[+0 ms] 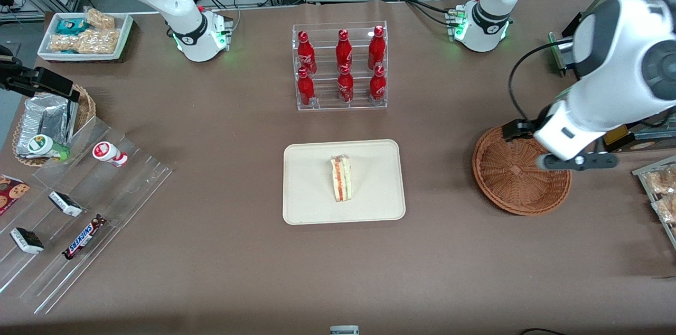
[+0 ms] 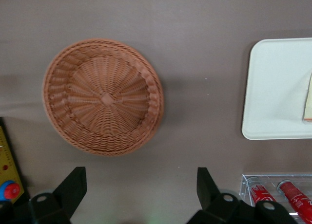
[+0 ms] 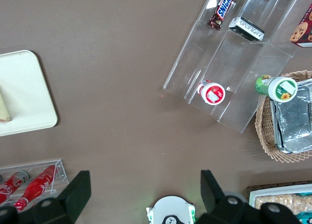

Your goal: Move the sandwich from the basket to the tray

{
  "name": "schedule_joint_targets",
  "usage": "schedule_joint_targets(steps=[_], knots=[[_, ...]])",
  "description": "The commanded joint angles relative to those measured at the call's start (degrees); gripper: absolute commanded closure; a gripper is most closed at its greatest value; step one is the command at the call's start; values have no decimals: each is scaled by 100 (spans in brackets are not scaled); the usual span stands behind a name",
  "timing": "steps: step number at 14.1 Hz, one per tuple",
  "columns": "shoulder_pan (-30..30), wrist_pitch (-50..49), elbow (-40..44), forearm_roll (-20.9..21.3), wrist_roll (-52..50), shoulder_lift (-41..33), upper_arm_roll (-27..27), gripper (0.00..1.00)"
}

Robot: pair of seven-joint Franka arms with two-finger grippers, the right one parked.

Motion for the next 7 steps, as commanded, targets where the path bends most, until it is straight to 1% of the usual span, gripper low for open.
schedule_joint_targets(steps=[1,5,7], knots=[[315,36,-138,50,98,-315,-70,0],[772,133,-112,-20,98,-491,-79,0],[808,72,-112,-38,98,-500,-62,0]])
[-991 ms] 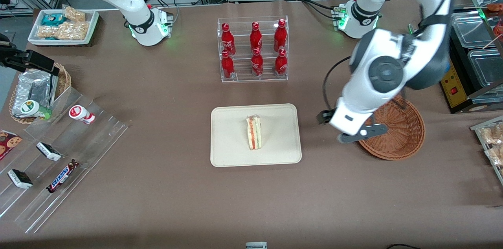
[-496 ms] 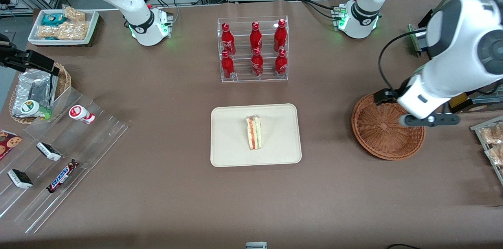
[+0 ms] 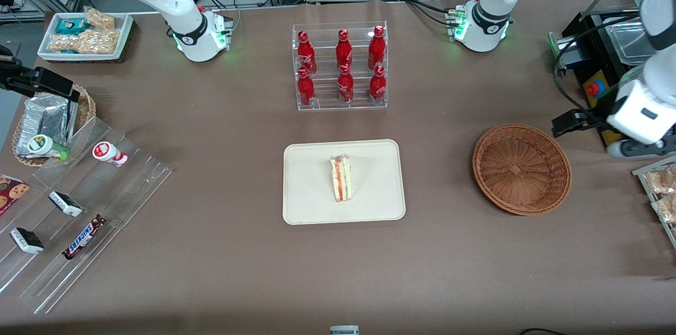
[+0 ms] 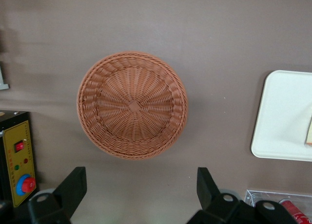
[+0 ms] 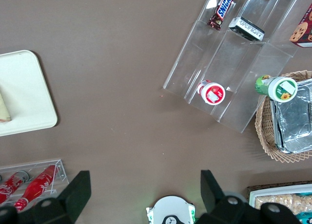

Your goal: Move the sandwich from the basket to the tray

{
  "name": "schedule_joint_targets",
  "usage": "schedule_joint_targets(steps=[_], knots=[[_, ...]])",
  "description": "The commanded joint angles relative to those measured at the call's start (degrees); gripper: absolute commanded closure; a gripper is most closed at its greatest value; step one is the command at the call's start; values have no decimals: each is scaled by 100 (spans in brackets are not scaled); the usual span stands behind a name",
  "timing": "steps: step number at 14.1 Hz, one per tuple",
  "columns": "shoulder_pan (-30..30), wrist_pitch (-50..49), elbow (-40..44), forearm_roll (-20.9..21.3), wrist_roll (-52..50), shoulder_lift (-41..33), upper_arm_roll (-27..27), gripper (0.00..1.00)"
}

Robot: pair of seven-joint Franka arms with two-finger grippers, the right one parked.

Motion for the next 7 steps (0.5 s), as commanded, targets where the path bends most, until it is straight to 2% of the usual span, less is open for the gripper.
schedule_joint_targets(steps=[1,7], knots=[[162,30,-103,-50,41,-149,45,0],[215,21,-103,-103,32,-201,99,0]])
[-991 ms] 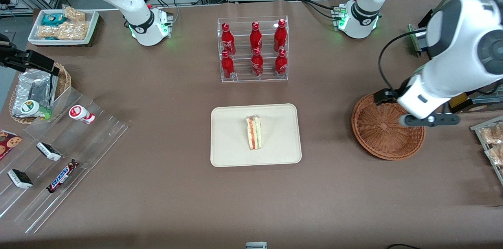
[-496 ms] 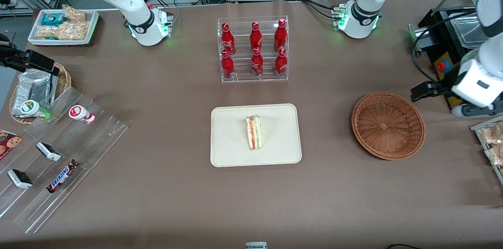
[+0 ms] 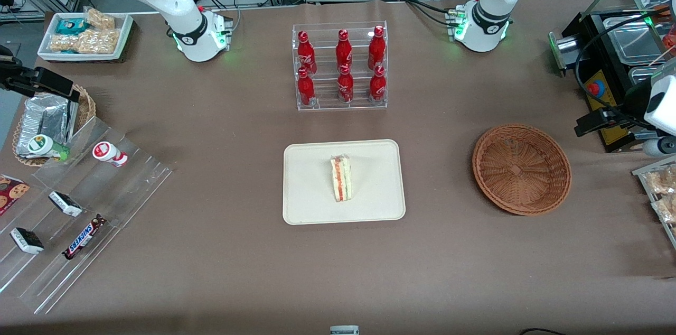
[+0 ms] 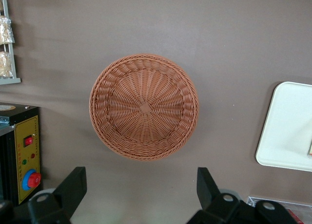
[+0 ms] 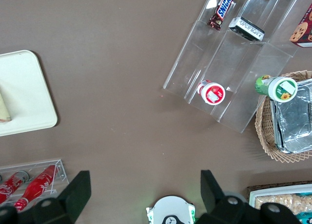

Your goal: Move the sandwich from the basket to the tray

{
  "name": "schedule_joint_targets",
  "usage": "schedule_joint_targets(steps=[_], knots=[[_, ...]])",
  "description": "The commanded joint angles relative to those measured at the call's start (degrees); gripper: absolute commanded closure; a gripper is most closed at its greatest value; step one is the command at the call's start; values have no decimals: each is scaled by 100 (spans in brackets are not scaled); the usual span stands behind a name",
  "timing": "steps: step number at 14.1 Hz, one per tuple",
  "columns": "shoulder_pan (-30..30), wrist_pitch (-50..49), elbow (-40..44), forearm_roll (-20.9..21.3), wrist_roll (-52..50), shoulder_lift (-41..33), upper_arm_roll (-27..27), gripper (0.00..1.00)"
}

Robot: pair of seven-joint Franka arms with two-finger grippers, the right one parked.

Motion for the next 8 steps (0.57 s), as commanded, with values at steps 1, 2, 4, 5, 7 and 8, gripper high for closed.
schedule_joint_targets(steps=[1,2,4,5,7,8], knots=[[37,13,-103,-63,32,-193,-29,0],[37,-22,-103,-63,32,-202,-29,0],[28,-31,-120,-63,23,-211,-38,0],[19,-31,-121,-63,14,-211,-46,0],[19,-31,-121,-63,14,-211,-46,0],[19,-31,-121,-63,14,-211,-46,0]])
